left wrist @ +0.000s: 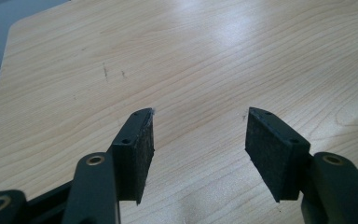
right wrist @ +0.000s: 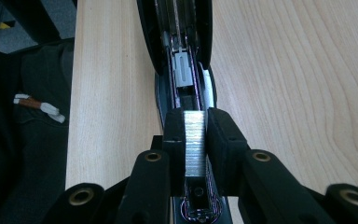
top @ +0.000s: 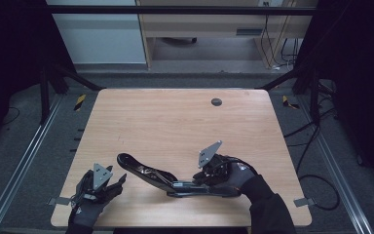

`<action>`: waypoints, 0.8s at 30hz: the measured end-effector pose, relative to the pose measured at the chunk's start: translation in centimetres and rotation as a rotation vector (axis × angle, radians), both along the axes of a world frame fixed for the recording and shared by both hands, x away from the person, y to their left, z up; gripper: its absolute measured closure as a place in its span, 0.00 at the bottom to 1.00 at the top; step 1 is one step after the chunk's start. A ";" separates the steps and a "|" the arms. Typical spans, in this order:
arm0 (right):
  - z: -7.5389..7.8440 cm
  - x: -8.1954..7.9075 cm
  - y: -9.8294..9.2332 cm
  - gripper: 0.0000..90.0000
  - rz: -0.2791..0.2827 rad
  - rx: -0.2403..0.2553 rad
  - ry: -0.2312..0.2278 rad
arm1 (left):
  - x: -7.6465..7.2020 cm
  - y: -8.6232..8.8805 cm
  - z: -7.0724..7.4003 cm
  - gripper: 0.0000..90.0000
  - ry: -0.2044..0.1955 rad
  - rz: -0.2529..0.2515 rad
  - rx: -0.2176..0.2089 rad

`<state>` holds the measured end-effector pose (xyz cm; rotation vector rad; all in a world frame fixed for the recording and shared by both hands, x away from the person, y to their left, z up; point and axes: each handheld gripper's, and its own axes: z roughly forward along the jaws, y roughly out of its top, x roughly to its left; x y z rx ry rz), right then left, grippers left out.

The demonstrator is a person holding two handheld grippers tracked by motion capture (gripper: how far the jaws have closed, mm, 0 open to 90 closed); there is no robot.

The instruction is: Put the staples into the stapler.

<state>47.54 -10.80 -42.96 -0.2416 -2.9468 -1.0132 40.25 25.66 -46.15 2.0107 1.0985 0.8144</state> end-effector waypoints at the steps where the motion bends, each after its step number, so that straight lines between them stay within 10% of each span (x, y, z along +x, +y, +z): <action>1: 0.0 0.0 0.0 0.87 0.001 -0.004 -0.002 | 0.0 0.0 0.0 0.46 0.001 -0.001 0.003; 24: -0.5 0.3 0.3 0.87 0.036 -0.023 0.000 | 0.0 0.0 0.0 0.46 0.003 0.000 0.001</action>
